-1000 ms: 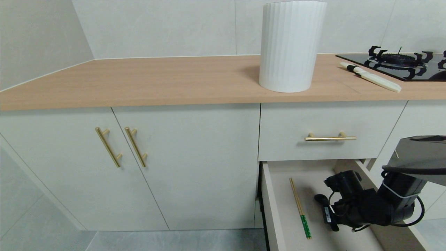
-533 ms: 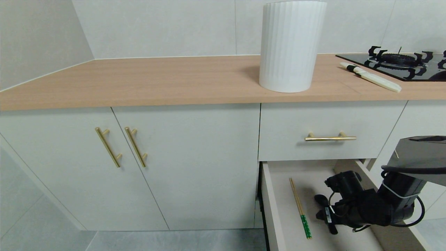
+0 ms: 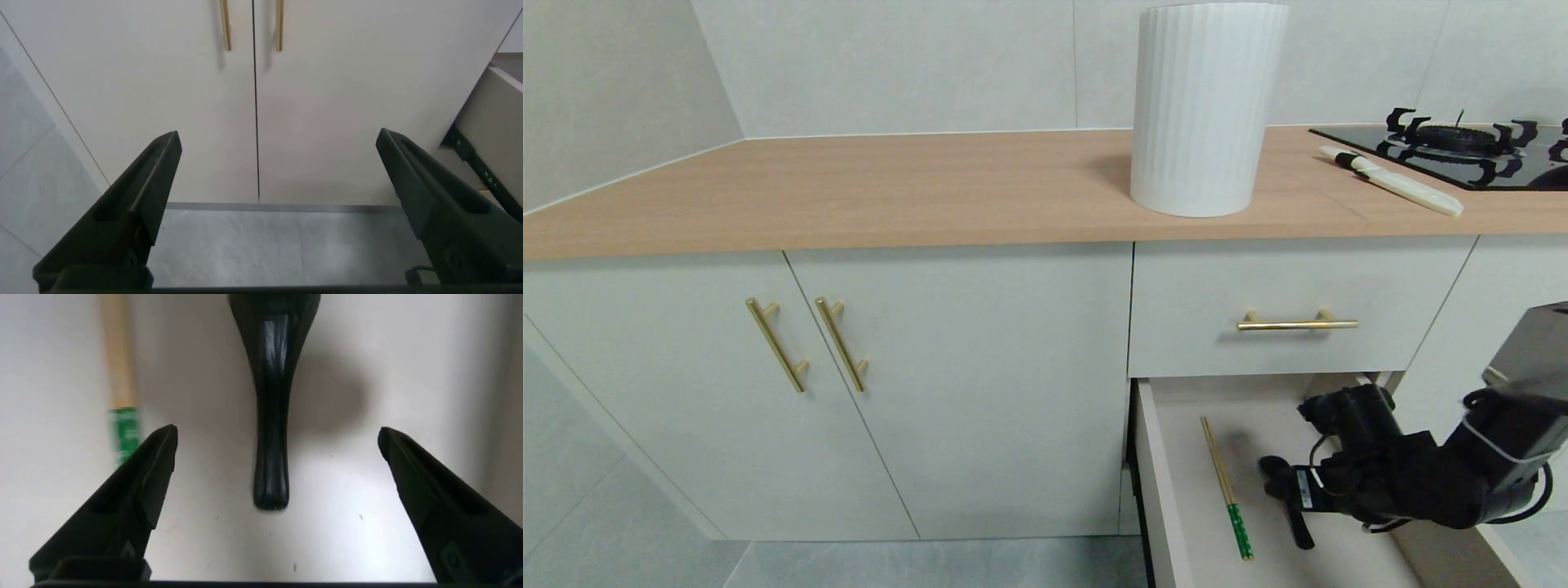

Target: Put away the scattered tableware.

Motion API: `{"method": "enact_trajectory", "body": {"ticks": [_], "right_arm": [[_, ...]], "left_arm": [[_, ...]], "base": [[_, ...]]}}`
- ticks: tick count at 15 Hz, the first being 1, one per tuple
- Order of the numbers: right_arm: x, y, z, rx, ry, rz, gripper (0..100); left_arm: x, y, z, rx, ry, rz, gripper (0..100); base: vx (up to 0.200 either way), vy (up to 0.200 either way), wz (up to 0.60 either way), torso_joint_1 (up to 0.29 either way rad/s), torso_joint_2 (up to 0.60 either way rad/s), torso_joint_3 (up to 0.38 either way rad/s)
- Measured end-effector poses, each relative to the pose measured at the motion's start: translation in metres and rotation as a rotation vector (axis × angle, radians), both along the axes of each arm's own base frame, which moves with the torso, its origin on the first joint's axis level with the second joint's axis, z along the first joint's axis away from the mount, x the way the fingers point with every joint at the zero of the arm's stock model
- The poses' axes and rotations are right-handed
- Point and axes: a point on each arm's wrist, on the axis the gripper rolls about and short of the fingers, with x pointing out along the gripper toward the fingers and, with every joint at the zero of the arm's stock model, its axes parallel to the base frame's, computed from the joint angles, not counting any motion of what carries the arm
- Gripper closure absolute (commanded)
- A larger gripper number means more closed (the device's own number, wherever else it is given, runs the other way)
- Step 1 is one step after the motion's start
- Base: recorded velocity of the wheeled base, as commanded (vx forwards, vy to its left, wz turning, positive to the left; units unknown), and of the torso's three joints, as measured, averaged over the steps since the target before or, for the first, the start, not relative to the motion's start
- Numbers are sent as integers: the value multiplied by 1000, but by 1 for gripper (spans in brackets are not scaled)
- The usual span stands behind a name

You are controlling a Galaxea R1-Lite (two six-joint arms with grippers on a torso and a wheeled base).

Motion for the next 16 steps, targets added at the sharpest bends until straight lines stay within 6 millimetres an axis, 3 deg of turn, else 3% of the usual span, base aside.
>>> {"method": "enact_trajectory", "body": {"ticks": [4, 8, 12, 16], "right_arm": [[-39, -2, 72, 25, -103, 33, 0], [-103, 0, 125, 38, -92, 124, 0], [-157, 3, 149, 32, -79, 266, 0], [-172, 3, 157, 42, -111, 311, 0]], "left_arm": [[0, 0, 0, 0, 0, 0, 0], [0, 0, 0, 0, 0, 0, 0], [0, 0, 0, 0, 0, 1, 0], [0, 0, 0, 1, 0, 0, 0]], "base": [[0, 0, 0, 0, 0, 0], [0, 0, 0, 0, 0, 0], [0, 0, 0, 0, 0, 0], [0, 0, 0, 0, 0, 0]]}}
